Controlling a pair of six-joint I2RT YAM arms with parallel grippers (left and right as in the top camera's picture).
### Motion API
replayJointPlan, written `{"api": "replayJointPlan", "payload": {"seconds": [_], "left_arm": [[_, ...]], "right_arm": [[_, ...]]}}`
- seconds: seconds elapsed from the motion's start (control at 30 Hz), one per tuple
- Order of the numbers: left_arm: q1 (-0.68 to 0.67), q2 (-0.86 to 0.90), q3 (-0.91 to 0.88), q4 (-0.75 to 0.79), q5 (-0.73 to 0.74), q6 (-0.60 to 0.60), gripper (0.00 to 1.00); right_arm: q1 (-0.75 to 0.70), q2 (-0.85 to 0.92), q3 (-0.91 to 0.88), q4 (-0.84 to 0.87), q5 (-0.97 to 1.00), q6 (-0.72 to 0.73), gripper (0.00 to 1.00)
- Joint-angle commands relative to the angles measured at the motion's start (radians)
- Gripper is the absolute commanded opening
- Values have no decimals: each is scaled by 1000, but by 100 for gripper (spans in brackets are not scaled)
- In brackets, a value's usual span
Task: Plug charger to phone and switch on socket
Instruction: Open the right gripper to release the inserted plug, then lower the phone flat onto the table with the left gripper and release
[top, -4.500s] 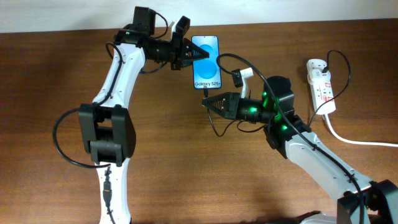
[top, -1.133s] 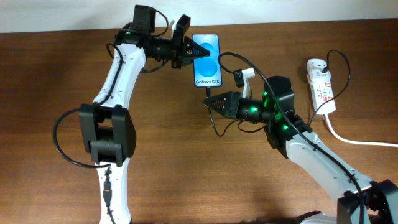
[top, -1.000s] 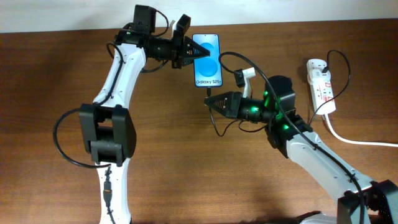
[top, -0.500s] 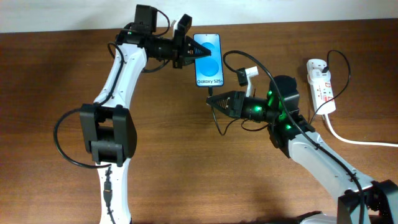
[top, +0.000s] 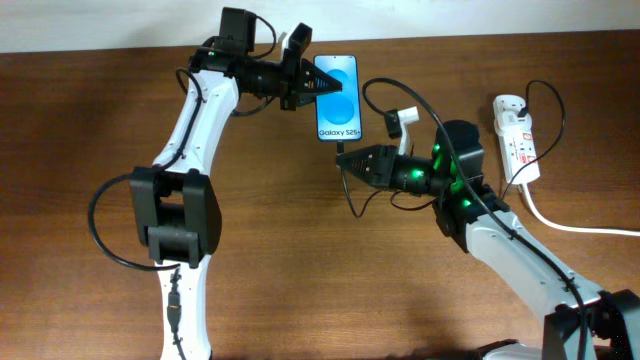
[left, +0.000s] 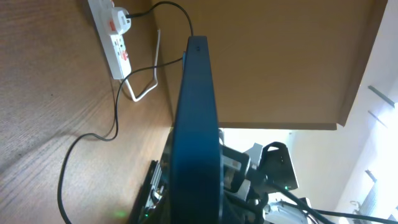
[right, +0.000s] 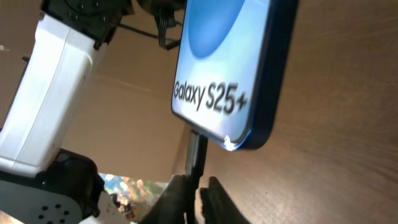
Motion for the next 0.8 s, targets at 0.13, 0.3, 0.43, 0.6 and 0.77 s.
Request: {"api": "replayJointPlan", "payload": {"seconds": [0.13, 0.3, 0.43, 0.6, 0.77], "left_arm": [[-10, -8, 12, -2, 60, 16, 0], [-10, -8, 12, 2, 60, 17, 0], [-10, -8, 11, 5, -14, 47, 0], [-10, -6, -24, -37, -152, 134, 0], [17, -6, -116, -121, -318, 214, 0]], "right_arm": [[-20, -7, 16, 3, 20, -14, 29], [-20, -7, 16, 7, 4, -14, 66], [-20, -7, 16, 11, -17, -68, 98], [-21, -7, 16, 2, -17, -97, 98], [-21, -7, 16, -71, 17, -123, 98]]}}
